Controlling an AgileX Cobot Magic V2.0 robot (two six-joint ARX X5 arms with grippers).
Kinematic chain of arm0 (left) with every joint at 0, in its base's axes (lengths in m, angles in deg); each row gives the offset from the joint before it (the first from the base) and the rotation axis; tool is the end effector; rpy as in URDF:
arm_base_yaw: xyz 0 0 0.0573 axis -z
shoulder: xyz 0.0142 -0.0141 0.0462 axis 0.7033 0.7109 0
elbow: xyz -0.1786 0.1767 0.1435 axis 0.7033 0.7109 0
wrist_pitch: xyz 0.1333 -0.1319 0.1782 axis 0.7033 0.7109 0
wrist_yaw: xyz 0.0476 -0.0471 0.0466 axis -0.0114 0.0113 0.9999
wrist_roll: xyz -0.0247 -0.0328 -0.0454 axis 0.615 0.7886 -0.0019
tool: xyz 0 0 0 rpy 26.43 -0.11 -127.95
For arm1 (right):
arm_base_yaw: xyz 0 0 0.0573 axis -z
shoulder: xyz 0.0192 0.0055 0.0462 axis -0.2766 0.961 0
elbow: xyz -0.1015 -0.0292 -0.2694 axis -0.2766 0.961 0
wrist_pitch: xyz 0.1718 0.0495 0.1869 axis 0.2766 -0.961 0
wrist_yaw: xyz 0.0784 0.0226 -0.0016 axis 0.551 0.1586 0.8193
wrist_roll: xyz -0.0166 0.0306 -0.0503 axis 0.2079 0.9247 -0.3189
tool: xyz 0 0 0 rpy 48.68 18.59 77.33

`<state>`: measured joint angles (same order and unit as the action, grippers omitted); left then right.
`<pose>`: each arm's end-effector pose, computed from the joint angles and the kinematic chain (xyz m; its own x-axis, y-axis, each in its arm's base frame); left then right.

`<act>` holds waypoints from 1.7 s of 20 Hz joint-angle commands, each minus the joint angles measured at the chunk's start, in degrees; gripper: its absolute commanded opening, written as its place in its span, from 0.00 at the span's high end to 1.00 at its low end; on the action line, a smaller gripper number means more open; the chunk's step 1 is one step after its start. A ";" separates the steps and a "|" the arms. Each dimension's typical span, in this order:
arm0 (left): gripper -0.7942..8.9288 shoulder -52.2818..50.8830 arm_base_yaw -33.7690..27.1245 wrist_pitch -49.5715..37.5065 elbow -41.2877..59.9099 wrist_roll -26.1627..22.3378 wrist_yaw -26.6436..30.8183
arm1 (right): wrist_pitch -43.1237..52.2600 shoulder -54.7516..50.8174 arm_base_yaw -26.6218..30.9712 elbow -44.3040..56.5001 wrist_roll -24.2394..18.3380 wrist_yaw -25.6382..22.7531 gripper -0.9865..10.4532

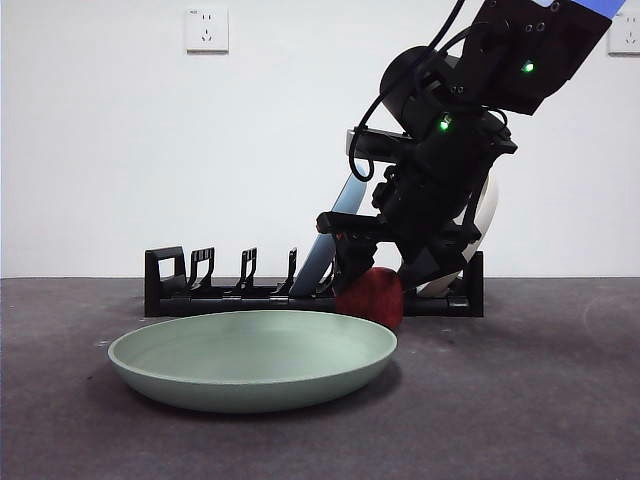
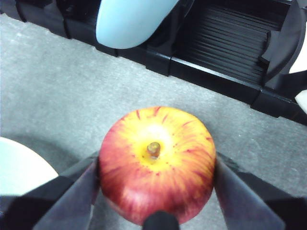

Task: Take the green plate from the plate rack,put the plate on the table,take the apple from the table,put the apple in the plate

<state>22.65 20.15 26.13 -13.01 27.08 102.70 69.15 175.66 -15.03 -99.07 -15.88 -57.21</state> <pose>0.0741 -0.1259 0.4162 0.6303 -0.5589 -0.5388 0.7305 0.6620 0.1677 0.3500 0.2103 0.1762 0.6410 0.3663 -0.6745 -0.4785 0.8778 0.0220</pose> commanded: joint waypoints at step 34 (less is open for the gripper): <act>0.55 -0.07 0.00 0.00 0.04 0.87 -0.04 | -15.19 -3.13 -17.94 0.33 -2.32 3.58 0.77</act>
<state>22.65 20.15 26.26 -13.01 27.30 102.70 55.68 171.03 -32.69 -99.40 -18.88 -53.84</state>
